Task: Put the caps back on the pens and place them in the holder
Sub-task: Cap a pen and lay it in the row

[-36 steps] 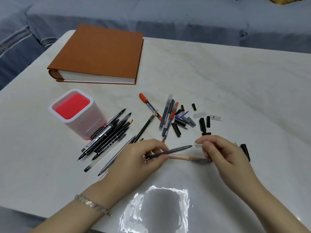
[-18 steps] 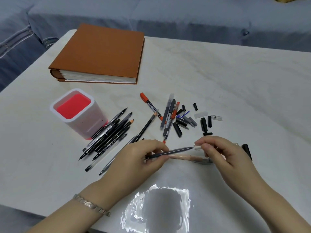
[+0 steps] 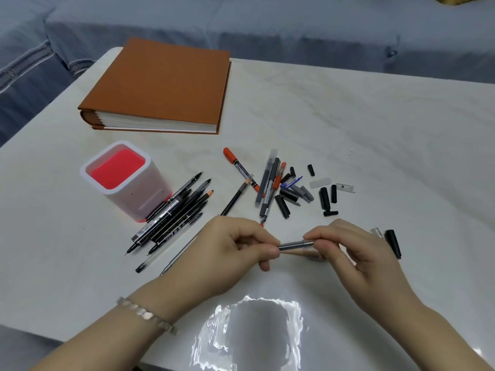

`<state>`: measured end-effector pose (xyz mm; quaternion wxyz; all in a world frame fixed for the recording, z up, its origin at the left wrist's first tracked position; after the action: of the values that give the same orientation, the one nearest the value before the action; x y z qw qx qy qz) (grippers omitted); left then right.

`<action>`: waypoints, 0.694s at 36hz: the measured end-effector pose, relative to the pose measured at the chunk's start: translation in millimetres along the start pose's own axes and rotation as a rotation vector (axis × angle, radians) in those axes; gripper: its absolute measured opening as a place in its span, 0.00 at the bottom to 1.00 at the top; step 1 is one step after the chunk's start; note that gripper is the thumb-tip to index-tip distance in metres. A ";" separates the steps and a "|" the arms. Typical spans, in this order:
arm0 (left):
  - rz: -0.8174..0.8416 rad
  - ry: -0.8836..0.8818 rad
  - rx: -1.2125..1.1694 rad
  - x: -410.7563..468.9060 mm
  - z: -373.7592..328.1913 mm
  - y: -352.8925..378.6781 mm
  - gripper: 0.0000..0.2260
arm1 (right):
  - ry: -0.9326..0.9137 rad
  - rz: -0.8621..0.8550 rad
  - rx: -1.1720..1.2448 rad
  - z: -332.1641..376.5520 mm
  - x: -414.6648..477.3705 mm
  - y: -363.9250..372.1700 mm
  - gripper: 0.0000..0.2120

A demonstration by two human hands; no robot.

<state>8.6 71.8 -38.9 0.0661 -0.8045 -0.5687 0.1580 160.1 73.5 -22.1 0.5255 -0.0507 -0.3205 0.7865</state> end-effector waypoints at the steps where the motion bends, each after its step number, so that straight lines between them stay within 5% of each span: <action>1: 0.042 -0.032 -0.078 0.9 2.6 2.5 0.10 | -0.020 0.010 -0.004 1.4 -0.2 0.8 0.13; 6: 0.098 -0.142 -0.179 -0.1 17.8 8.0 0.08 | -0.021 0.087 -0.040 -2.0 1.6 8.7 0.10; 12: 0.122 -0.005 0.445 -1.3 20.9 16.8 0.05 | 0.010 0.425 -0.232 -12.7 -7.5 55.3 0.12; 16: -0.003 0.082 0.657 -10.9 24.8 6.3 0.16 | 0.071 0.284 -0.375 -20.7 -15.1 49.9 0.12; 20: -0.216 -0.001 0.777 -25.8 42.9 -31.4 0.13 | 0.091 0.165 -0.492 -27.9 -23.7 40.2 0.12; 25: -0.289 -0.145 0.874 -35.4 64.1 -53.5 0.07 | 0.124 0.133 -0.582 -43.0 -28.6 40.2 0.12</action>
<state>-71.1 52.4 -77.6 0.3804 -0.6006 -0.5582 0.4277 158.8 58.6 -85.8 0.4548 -0.2680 -0.4955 0.6898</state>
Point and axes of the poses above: each hand's wrist, its own x-axis towards the middle knuckle, its own y-axis out of the palm, z = x × y, the point moved 9 cm from there along x, towards the middle knuckle, and after that the axes turned 7 degrees about z, right-handed, at the moved point
